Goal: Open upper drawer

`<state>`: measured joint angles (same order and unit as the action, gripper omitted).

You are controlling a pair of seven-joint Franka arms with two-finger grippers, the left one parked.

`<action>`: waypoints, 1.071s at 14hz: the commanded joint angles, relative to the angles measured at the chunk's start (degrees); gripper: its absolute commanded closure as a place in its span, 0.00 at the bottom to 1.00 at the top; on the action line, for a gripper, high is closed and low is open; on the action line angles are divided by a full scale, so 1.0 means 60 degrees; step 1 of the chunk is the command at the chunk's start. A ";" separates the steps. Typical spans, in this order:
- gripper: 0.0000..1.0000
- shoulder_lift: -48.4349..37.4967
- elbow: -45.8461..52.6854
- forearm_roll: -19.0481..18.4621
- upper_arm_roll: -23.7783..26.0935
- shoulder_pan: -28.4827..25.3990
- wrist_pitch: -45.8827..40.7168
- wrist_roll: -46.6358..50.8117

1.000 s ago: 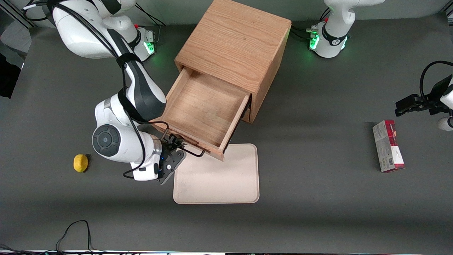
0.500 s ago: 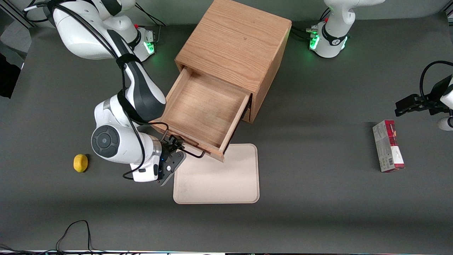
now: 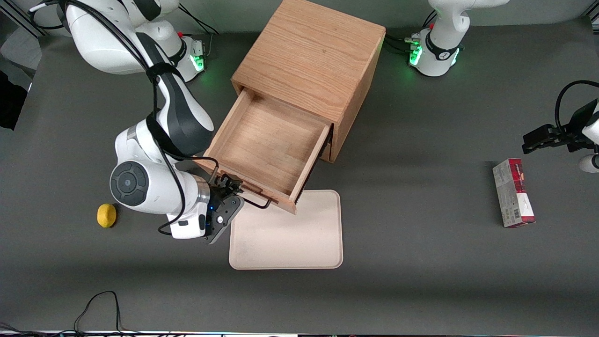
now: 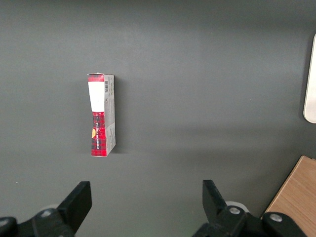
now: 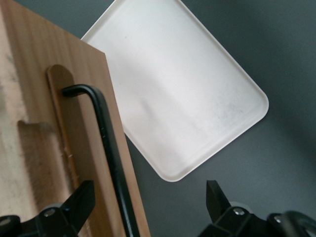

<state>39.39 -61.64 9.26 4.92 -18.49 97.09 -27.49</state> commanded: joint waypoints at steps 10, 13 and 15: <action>0.00 -0.4932 -0.3970 -0.0238 -0.1257 0.0371 -0.1801 -0.0194; 0.00 -0.6460 -0.5880 -0.0896 -0.1434 0.0400 -0.1431 0.0563; 0.00 -0.6522 -0.5942 -0.1045 -0.1886 0.0415 -0.1475 0.1603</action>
<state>3.58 -92.00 4.17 -4.47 -15.75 85.76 -23.18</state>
